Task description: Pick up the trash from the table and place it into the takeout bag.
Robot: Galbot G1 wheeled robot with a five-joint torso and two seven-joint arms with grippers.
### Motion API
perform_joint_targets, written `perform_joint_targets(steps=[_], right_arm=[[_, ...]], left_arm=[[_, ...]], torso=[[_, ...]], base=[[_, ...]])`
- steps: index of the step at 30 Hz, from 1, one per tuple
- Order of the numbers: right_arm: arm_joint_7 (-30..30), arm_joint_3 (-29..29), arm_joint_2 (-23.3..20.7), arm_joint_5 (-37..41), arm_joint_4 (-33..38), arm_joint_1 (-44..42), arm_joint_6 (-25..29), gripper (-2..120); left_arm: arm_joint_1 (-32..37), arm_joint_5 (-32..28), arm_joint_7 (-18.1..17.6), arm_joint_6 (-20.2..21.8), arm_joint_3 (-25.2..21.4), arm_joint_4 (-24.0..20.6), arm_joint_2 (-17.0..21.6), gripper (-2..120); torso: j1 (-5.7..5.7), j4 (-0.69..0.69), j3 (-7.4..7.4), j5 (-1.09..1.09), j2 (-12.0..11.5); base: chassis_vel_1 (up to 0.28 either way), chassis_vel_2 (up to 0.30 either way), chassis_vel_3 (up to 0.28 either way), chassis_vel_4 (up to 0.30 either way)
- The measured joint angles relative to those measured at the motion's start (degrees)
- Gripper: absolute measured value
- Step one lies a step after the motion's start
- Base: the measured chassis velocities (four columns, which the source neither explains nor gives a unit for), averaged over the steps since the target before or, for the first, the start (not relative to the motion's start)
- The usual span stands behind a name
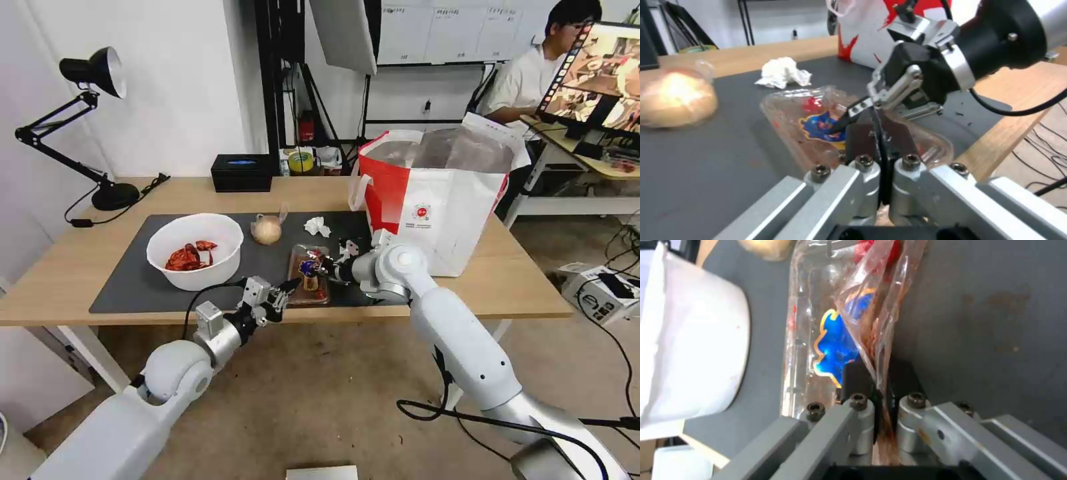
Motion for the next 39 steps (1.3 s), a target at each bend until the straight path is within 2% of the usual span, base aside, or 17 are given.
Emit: perform_joint_targets(steps=[15, 19, 23, 25, 26, 27, 30, 31, 32, 33, 35, 37, 39], right_arm=[[-4.5, 3.8, -1.4, -2.4, 5.1, -0.1, -0.1, 0], [-9.2, 5.6, -2.7, -5.5, 9.0, 0.5, 0.5, 0], [-12.5, 6.5, -3.2, -8.4, 11.1, 1.1, 2.9, 0], [-15.3, 7.5, -3.7, -11.3, 12.8, 2.2, 7.2, 0], [-15.3, 7.5, -3.7, -11.3, 12.8, 2.2, 7.2, 0], [-15.8, 8.2, -3.9, -12.1, 13.5, 3.1, 10.0, 0], [-15.9, 8.9, -4.2, -12.7, 14.2, 4.3, 13.1, 0], [-15.8, 9.4, -4.7, -13.9, 14.3, 5.6, 16.5, 0], [-15.8, 9.5, -4.9, -14.4, 14.3, 6.0, 17.5, 0], [-15.4, 9.7, -5.7, -16.3, 13.8, 7.3, 20.3, 0], [-15.2, 9.8, -6.1, -17.5, 13.4, 7.8, 21.5, 0], [-14.8, 9.8, -7.3, -23.0, 11.5, 9.6, 24.1, 0], [-14.7, 9.8, -7.8, -25.4, 10.6, 10.2, 24.6, 0]], left_arm=[[8.6, -1.0, 0.2, -0.8, -9.0, -3.1, 0.7, 0], [13.2, -1.0, 1.1, -1.8, -13.9, -4.0, 0.2, 0], [15.0, -0.9, 1.2, -2.1, -15.7, -4.5, -0.4, 0], [17.0, -0.7, 1.4, -2.3, -17.1, -5.1, -1.2, 8], [17.0, -0.7, 1.4, -2.3, -17.1, -5.1, -1.2, 8], [17.8, -0.4, 1.5, -2.4, -17.6, -5.3, -1.7, 15], [18.5, -0.2, 1.6, -2.5, -18.0, -5.5, -2.3, 21], [19.1, 0.0, 1.6, -2.6, -18.3, -5.8, -3.0, 29], [19.2, 0.0, 1.6, -2.7, -18.4, -5.9, -3.1, 31], [19.3, 0.0, 1.6, -2.7, -18.5, -6.2, -3.5, 39], [19.4, 0.0, 1.6, -2.7, -18.5, -6.4, -3.5, 42], [19.4, -0.1, 1.6, -2.7, -18.6, -6.8, -3.7, 55], [19.4, -0.1, 1.6, -2.7, -18.7, -6.9, -3.7, 58]], torso=[[-0.04, -0.02, -0.04, -0.02, 0.0], [-0.03, -0.03, -0.04, -0.01, 0.0], [-0.04, -0.03, -0.04, -0.01, 0.0], [-0.04, -0.03, -0.04, -0.01, 0.1], [-0.04, -0.03, -0.04, -0.01, 0.1], [-0.04, -0.02, -0.04, -0.01, 0.0], [-0.04, -0.02, -0.04, -0.01, 0.1], [-0.04, -0.03, -0.05, -0.01, 0.1], [-0.04, -0.03, -0.04, -0.01, 0.1], [-0.04, -0.03, -0.05, -0.01, 0.1], [-0.04, -0.03, -0.04, -0.01, 0.1], [-0.04, -0.03, -0.04, 0.00, 0.1], [-0.04, -0.03, -0.04, 0.00, 0.1]], base=[[0.000, 0.000, 0.000, 0.000], [0.000, 0.000, 0.000, 0.000], [0.000, 0.000, 0.000, 0.000], [0.000, 0.000, 0.000, 0.000], [0.000, 0.000, 0.000, 0.000], [0.000, 0.000, 0.000, 0.000], [0.000, 0.000, 0.000, 0.000], [0.000, 0.000, 0.000, 0.000], [0.000, 0.000, 0.000, 0.000], [0.000, 0.000, 0.000, 0.000], [0.000, 0.000, 0.000, 0.000], [0.000, 0.000, 0.000, 0.000], [0.000, 0.000, 0.000, 0.000]])
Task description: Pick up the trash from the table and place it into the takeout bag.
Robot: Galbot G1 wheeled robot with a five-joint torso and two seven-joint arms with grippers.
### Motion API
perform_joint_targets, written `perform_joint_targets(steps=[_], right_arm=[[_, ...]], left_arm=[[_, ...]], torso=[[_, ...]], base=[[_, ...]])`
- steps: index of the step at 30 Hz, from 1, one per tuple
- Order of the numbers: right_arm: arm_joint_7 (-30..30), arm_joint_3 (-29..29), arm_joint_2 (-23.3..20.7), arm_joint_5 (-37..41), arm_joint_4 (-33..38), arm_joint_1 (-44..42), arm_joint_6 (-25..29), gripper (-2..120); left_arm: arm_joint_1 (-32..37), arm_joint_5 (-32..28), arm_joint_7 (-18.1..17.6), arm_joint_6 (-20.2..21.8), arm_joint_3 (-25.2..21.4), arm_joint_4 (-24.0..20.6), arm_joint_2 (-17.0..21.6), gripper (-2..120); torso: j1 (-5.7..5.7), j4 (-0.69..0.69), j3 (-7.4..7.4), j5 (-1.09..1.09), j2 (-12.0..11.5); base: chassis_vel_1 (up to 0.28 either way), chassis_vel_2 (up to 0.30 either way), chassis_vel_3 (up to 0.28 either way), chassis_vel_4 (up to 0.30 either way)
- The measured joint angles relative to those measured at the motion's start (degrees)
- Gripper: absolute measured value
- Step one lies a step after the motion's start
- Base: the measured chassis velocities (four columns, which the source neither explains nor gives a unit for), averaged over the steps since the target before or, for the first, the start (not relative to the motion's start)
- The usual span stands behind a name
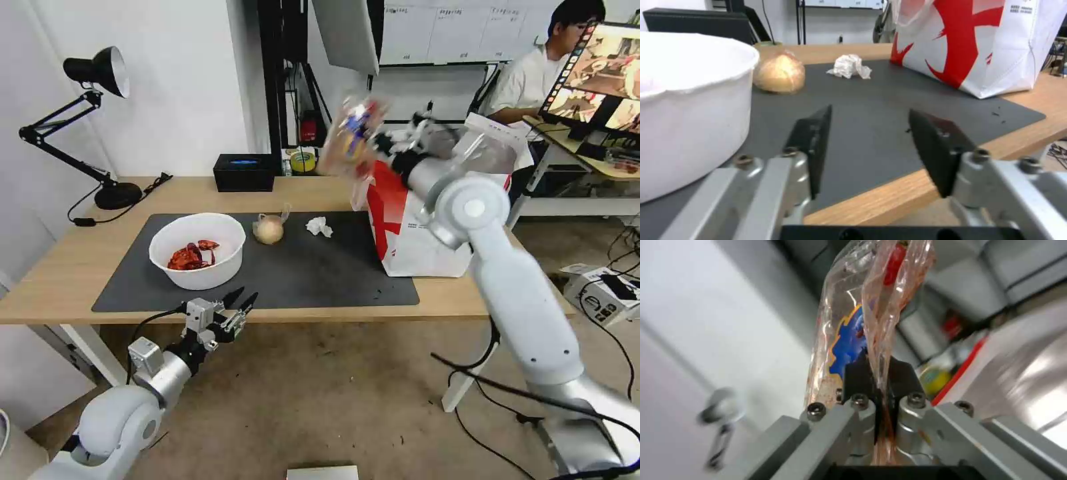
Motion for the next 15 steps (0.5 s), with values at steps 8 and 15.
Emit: perform_joint_targets(steps=[8, 15], right_arm=[[0.1, -1.1, -2.7, -14.2, -6.7, 4.2, 1.0, 0], [1.3, -2.4, -3.0, -16.7, -10.8, 6.3, 0.8, 0]], left_arm=[[0.4, -0.2, -0.1, 0.0, -0.3, -0.3, -0.3, 88], [0.3, -0.2, -0.2, 0.0, -0.2, -0.6, -0.5, 99]], torso=[[0.00, -0.01, 0.00, 0.00, 0.0], [0.00, 0.00, 0.00, -0.01, 0.0]], base=[[0.000, 0.000, 0.000, 0.000], [0.000, 0.000, 0.000, 0.000]])
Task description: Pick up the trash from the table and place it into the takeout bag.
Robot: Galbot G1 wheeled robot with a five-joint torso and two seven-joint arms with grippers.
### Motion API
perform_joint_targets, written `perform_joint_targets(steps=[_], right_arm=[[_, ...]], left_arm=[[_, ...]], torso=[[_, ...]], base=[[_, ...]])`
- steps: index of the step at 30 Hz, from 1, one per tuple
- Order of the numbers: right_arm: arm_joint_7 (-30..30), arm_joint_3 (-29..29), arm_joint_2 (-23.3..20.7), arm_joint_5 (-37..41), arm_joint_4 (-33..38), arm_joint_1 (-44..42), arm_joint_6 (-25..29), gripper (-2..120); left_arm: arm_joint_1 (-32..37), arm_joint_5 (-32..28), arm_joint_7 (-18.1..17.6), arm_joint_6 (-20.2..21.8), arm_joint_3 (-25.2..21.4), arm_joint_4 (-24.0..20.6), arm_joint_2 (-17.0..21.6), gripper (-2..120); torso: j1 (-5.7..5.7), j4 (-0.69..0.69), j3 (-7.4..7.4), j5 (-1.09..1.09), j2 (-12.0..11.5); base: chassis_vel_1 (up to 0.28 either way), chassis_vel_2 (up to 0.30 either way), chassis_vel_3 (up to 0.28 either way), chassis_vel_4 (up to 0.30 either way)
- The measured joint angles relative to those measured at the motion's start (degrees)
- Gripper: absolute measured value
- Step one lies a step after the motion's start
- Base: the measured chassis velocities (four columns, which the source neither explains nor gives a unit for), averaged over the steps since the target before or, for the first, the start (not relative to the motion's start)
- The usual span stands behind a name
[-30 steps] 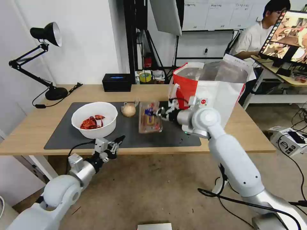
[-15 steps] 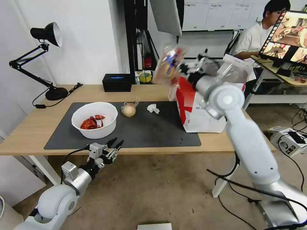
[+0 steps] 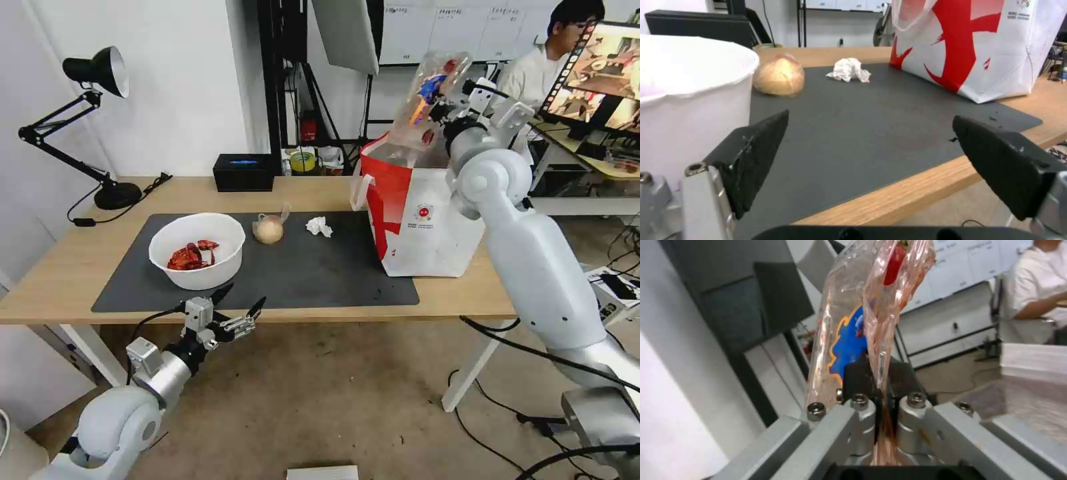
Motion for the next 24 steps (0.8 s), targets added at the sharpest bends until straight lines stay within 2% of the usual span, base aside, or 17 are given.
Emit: perform_joint_targets(steps=[6, 13, 16, 17, 19, 20, 21, 24], right_arm=[[0.2, 0.1, -0.1, 0.7, -0.8, -1.5, -0.3, 0], [2.8, 1.8, 0.0, 9.2, 1.6, -3.4, -1.7, 3], [5.2, 2.8, 0.0, 15.8, 3.1, -4.4, -2.8, 18], [5.2, 2.8, 0.0, 15.8, 3.1, -4.4, -2.8, 18], [6.4, 3.1, 0.0, 18.4, 3.8, -4.7, -3.3, 28], [6.7, 3.1, 0.0, 18.7, 4.0, -4.8, -3.4, 32], [6.7, 3.1, 0.0, 18.7, 4.0, -4.8, -3.4, 32], [6.9, 3.1, -0.2, 19.0, 4.3, -4.8, -3.7, 47]], left_arm=[[0.1, 0.0, -0.1, 0.0, 0.1, -0.3, -0.2, 100], [0.1, 0.1, -0.2, 0.1, 0.2, -0.5, 0.1, 100], [0.0, 0.0, -0.2, 0.2, 0.3, -0.5, 0.4, 100], [0.0, 0.0, -0.2, 0.2, 0.3, -0.5, 0.4, 100], [0.0, 0.0, -0.3, 0.2, 0.4, -0.5, 0.5, 100], [0.0, 0.0, -0.3, 0.2, 0.4, -0.6, 0.6, 100], [0.0, 0.0, -0.3, 0.2, 0.4, -0.6, 0.6, 100], [-0.1, 0.0, -0.3, 0.3, 0.4, -0.9, 0.8, 100]], torso=[[0.00, 0.00, 0.00, 0.01, 0.0], [0.00, 0.00, 0.00, 0.00, 0.0], [0.00, 0.00, 0.00, 0.00, 0.0], [0.00, 0.00, 0.00, 0.00, 0.0], [0.00, 0.00, 0.00, 0.00, 0.0], [0.00, 0.00, 0.00, -0.01, 0.0], [0.00, 0.00, 0.00, -0.01, 0.0], [0.00, 0.00, 0.00, 0.00, 0.0]], base=[[0.000, 0.000, 0.000, 0.000], [0.000, 0.000, 0.000, 0.000], [0.000, 0.000, 0.000, 0.000], [0.000, 0.000, 0.000, 0.000], [0.000, 0.000, 0.000, 0.000], [0.000, 0.000, 0.000, 0.000], [0.000, 0.000, 0.000, 0.000], [0.000, 0.000, 0.000, 0.000]])
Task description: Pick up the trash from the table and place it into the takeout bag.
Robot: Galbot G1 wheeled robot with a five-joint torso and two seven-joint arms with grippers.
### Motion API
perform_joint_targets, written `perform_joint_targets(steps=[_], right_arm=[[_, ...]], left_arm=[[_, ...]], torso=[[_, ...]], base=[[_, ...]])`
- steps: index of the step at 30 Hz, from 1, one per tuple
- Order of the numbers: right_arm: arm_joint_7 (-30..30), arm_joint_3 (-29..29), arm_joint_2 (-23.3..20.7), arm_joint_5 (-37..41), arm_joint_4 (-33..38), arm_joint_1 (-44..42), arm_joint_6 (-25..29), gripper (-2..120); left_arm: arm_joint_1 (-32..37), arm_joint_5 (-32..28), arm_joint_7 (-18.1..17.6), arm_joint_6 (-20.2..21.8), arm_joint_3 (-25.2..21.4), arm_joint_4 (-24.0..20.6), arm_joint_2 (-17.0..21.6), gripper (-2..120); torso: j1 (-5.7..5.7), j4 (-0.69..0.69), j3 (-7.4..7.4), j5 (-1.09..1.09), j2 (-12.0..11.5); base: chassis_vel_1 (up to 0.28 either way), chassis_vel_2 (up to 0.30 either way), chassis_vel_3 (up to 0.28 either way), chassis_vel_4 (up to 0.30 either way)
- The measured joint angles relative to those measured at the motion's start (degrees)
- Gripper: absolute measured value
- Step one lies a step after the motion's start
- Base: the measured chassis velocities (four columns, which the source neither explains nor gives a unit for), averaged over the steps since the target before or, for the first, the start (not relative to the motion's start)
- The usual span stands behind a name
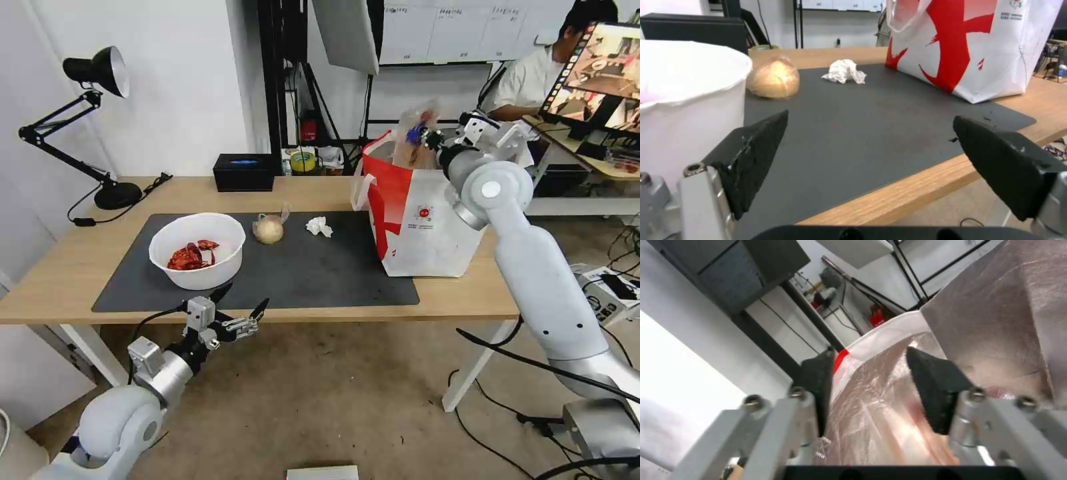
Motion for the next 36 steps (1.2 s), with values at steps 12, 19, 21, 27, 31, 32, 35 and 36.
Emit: perform_joint_targets(steps=[12, 19, 21, 27, 31, 32, 35, 36], right_arm=[[-3.1, -0.1, -0.8, -0.2, 3.0, -0.8, -0.1, 86], [-11.3, -1.4, -3.8, -9.1, 7.1, -1.9, 0.8, 99], [-17.7, -2.2, -5.8, -14.1, 9.9, -3.7, 1.4, 100], [-26.5, -2.9, -9.0, -22.0, 13.8, -7.6, 3.3, 100], [-31.2, -2.3, -12.0, -27.2, 17.3, -13.2, 5.3, 100], [-32.5, -1.1, -13.4, -28.8, 19.2, -17.1, 6.2, 100], [-34.8, 3.9, -16.5, -33.5, 23.4, -29.7, 9.8, 100], [-34.8, 3.9, -16.5, -33.5, 23.4, -29.7, 9.8, 100]], left_arm=[[0.2, -0.1, -0.1, 0.0, -0.3, -0.4, 0.0, 100], [0.8, -0.2, -0.1, -0.1, -0.9, -0.7, -0.2, 100], [1.0, -0.4, 0.0, -1.0, -1.2, -0.7, -0.3, 100], [1.2, -0.4, 0.1, -1.6, -2.0, -0.7, -0.3, 100], [1.3, 0.5, 0.1, -2.0, -2.4, -0.4, -0.2, 100], [1.1, 1.2, 0.1, -2.2, -2.5, 0.0, -0.1, 100], [1.1, 2.5, 0.1, -2.8, -2.6, 1.0, -0.5, 100], [1.1, 2.5, 0.1, -2.8, -2.6, 1.0, -0.5, 100]], torso=[[0.00, 0.00, 0.00, 0.00, 0.0], [0.00, 0.00, 0.00, 0.00, 0.0], [0.00, 0.00, 0.00, 0.00, 0.0], [0.00, 0.01, 0.00, 0.00, 0.0], [0.00, 0.01, 0.00, 0.01, 0.0], [0.00, 0.01, 0.00, 0.00, 0.0], [0.00, -0.02, -0.01, 0.00, 0.0], [0.00, -0.02, -0.01, 0.00, 0.0]], base=[[0.000, 0.000, 0.000, 0.000], [0.000, 0.000, 0.000, 0.000], [0.000, 0.000, 0.000, 0.000], [0.000, 0.000, 0.000, 0.000], [0.000, 0.000, 0.000, 0.000], [0.000, 0.000, 0.000, 0.000], [0.000, 0.000, 0.000, 0.000], [0.000, 0.000, 0.000, 0.000]])
